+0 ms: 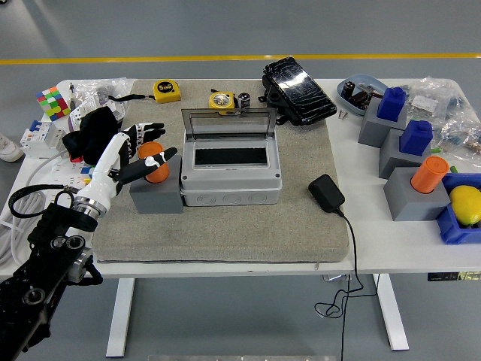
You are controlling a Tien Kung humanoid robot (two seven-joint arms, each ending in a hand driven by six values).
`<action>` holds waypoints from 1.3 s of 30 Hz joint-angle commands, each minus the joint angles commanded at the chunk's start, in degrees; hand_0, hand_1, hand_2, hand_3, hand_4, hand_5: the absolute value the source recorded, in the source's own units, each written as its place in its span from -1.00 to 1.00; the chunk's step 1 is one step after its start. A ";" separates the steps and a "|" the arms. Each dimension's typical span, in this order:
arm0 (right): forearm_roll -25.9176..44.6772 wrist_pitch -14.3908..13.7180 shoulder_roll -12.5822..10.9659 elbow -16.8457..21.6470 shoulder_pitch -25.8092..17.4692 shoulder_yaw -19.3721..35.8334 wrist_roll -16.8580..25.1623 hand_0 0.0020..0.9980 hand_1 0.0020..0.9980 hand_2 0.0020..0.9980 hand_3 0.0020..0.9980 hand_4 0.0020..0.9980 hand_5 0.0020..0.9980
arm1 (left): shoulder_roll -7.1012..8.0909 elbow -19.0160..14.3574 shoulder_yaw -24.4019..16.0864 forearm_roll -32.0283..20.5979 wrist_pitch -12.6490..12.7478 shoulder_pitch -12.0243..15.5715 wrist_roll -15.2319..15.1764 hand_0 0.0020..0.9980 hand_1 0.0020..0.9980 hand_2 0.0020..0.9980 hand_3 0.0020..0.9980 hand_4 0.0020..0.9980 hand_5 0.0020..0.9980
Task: Fetch the battery,place it into the box,close the lid of the box
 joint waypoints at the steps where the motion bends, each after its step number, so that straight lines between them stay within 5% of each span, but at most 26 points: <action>1: 0.01 0.01 0.01 0.00 -0.03 0.00 0.01 0.09 0.21 0.19 0.10 0.86 -0.03 | -0.01 0.14 0.12 -0.06 0.01 -0.02 -0.01 0.61 0.55 0.47 0.41 1.00 -0.41; 2: 0.01 0.01 0.02 0.00 -0.04 0.00 0.02 0.09 0.21 0.19 0.10 0.86 -0.03 | -0.02 0.21 0.19 -0.09 0.01 -0.04 -0.02 0.61 0.55 0.47 0.41 1.00 -0.41; 3: 0.02 0.01 0.03 0.00 -0.05 0.01 0.02 0.09 0.21 0.19 0.10 0.86 -0.03 | -0.02 0.30 0.28 -0.11 0.02 -0.05 -0.04 0.48 0.45 0.42 0.36 1.00 -0.63; 8: -0.04 0.03 0.21 0.02 -0.12 0.16 0.03 0.09 0.21 0.19 0.10 0.86 -0.03 | -0.49 1.50 0.89 -0.78 0.56 -0.15 -0.63 0.48 0.45 0.42 0.36 1.00 -0.63; 9: -0.05 0.02 0.21 0.03 -0.14 0.17 0.03 0.09 0.21 0.19 0.10 0.86 -0.03 | -0.63 1.66 0.91 -1.00 0.78 -0.19 -0.90 0.21 0.27 0.27 0.10 1.00 -0.83; 14: 0.00 -0.01 0.20 0.02 -0.06 0.26 0.01 0.09 0.21 0.19 0.10 0.86 -0.03 | -1.15 2.61 1.16 -1.97 1.66 -0.93 -2.15 0.21 0.27 0.27 0.10 1.00 -0.83; 15: 0.01 -0.01 0.19 0.03 -0.06 0.30 0.01 0.09 0.21 0.19 0.10 0.86 -0.03 | -1.23 2.88 1.23 -2.18 1.89 -1.11 -2.51 -0.24 -0.19 -0.18 -0.23 1.00 -1.00; 32: 0.13 -0.06 0.24 0.09 0.03 -0.04 0.11 0.09 0.21 0.19 0.10 0.87 -0.03 | -3.87 8.18 4.07 -6.39 5.03 -3.87 -9.01 -0.35 -0.42 -0.50 -0.44 0.73 -1.00; 33: 0.15 -0.06 0.24 0.09 0.06 -0.07 0.12 0.09 0.21 0.19 0.10 0.87 -0.03 | -4.13 8.40 4.32 -6.73 5.22 -4.08 -9.42 -0.49 -0.57 -0.59 -0.56 0.49 -1.00; 38: 0.20 -0.10 0.19 0.11 0.13 -0.13 0.19 0.09 0.21 0.19 0.10 0.87 -0.03 | -5.23 9.60 5.56 -8.26 6.18 -5.27 -11.28 -0.49 -0.57 -0.59 -0.56 0.49 -1.00; 39: 0.22 -0.10 0.17 0.11 0.13 -0.17 0.19 0.09 0.21 0.19 0.10 0.87 -0.03 | -5.46 9.94 5.72 -8.59 6.38 -5.53 -11.65 -0.57 -0.71 -0.67 -0.63 0.42 -1.00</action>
